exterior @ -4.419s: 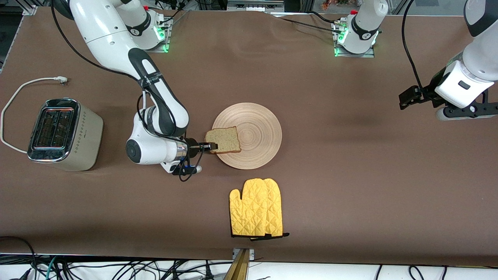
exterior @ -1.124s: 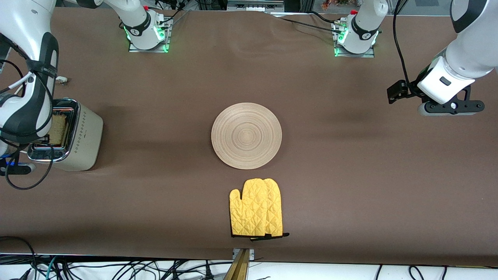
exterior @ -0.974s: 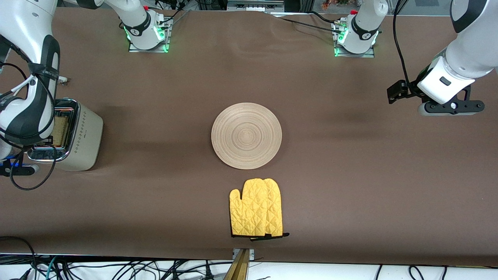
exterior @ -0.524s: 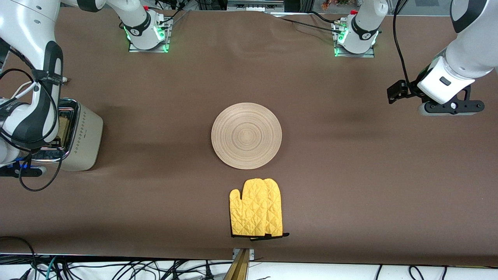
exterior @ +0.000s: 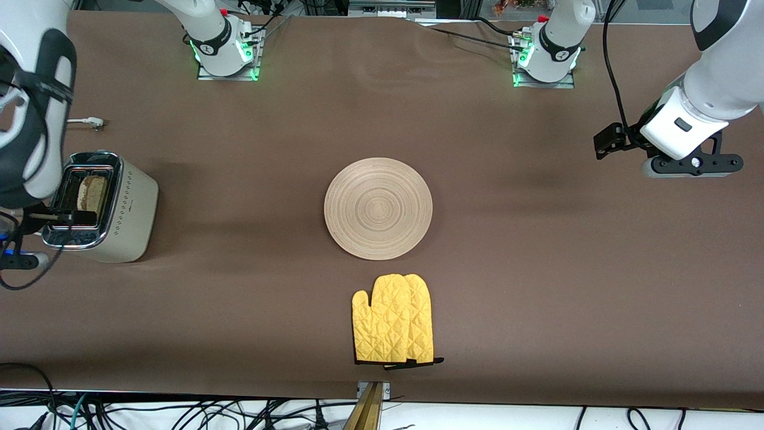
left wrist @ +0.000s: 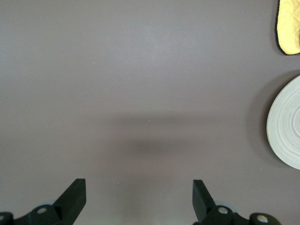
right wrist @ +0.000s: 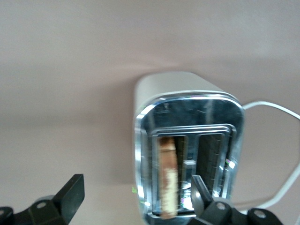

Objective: Move plate and put bread in toaster
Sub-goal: 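Lower the bread into the toaster slot with the right gripper, then open the right gripper to release the bread in the slot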

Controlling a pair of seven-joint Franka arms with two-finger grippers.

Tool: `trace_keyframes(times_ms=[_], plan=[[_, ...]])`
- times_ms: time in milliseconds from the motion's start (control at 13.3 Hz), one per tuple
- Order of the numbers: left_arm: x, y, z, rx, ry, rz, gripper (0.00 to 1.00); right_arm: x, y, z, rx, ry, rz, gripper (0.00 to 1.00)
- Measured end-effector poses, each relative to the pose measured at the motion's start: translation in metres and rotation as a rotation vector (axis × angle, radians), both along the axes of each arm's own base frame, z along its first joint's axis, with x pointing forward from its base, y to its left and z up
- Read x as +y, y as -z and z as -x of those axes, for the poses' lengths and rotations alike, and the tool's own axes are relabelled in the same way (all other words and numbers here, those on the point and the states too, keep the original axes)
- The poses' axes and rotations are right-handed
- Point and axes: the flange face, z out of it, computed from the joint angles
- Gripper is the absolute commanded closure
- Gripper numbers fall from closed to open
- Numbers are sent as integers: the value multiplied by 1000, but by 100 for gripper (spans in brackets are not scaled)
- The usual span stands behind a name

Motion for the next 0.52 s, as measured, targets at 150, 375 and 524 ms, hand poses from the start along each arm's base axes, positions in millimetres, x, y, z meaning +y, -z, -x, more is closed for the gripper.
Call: trace_keyframes(times_ms=[150,375,524], plan=[[1,0,0,4,-3,-1,0,21,-23,1,-51,-16,-75,0],[7,1,0,7,-13,-1,0,85,-36,2,-49,-105,-101,0],[7,1,0,9,-13,-2,0,117,-36,3,-44,-150,-103,0]])
